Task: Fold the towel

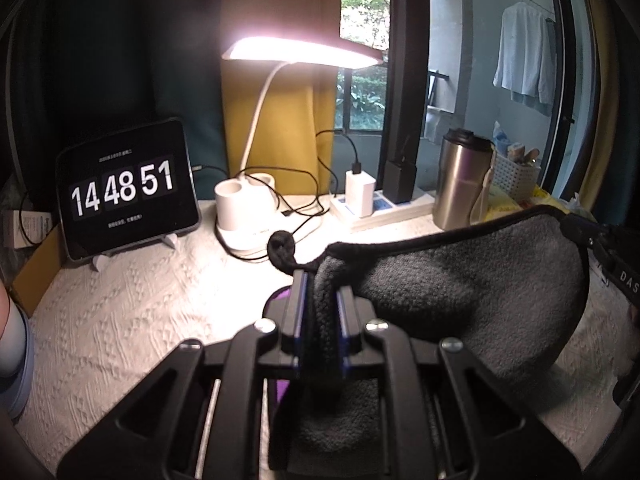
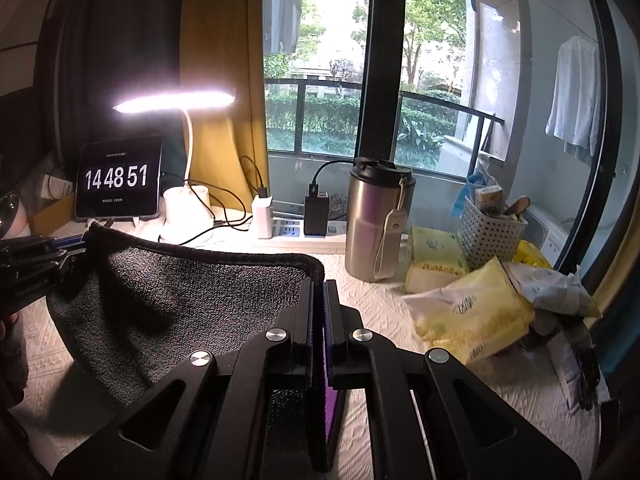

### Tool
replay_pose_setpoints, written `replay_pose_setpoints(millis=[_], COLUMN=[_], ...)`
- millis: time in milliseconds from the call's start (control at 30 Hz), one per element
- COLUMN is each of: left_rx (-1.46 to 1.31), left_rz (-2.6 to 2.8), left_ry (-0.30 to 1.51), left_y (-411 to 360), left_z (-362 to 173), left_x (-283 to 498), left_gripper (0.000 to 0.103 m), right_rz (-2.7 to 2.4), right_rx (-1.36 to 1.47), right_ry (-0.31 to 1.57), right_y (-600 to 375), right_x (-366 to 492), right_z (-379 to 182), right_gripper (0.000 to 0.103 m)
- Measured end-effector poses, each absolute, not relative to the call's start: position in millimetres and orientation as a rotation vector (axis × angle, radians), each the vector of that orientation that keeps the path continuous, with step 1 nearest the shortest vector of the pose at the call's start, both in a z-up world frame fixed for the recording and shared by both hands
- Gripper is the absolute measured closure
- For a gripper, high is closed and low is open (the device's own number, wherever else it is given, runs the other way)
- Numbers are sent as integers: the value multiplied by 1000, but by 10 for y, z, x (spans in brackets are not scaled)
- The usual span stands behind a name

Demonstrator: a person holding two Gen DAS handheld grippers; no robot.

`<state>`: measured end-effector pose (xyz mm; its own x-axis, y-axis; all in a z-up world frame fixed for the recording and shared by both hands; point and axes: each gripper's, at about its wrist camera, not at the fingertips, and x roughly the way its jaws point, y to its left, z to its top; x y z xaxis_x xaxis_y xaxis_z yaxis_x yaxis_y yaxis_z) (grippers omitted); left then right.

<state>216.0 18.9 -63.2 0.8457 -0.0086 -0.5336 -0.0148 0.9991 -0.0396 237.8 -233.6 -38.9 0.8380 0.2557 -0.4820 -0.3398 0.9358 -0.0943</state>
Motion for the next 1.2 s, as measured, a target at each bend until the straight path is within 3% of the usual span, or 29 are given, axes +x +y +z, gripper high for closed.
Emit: replay_pose_setpoints(millis=[500,800,1000,1200], left_rx=[-11,28,24,-18], left_rz=[10,48,46,54], left_ry=[576,674,752,800], left_y=[166,157,164,218], left_z=[-803,-1114,-1337,-1421], left_x=[2671,2995,3187,3311], left_gripper=[89,89,85,73], right_rz=[297,298,291,263], right_rx=[-178,-202,-210,-244], right_ry=[515,574,649,717], right_y=[-2333,-2273,-2268,-2248], right_x=[2889,3263,3437,3528], right_z=[-600,-908,-1143,-1279], right_gripper=[98,98,98,98])
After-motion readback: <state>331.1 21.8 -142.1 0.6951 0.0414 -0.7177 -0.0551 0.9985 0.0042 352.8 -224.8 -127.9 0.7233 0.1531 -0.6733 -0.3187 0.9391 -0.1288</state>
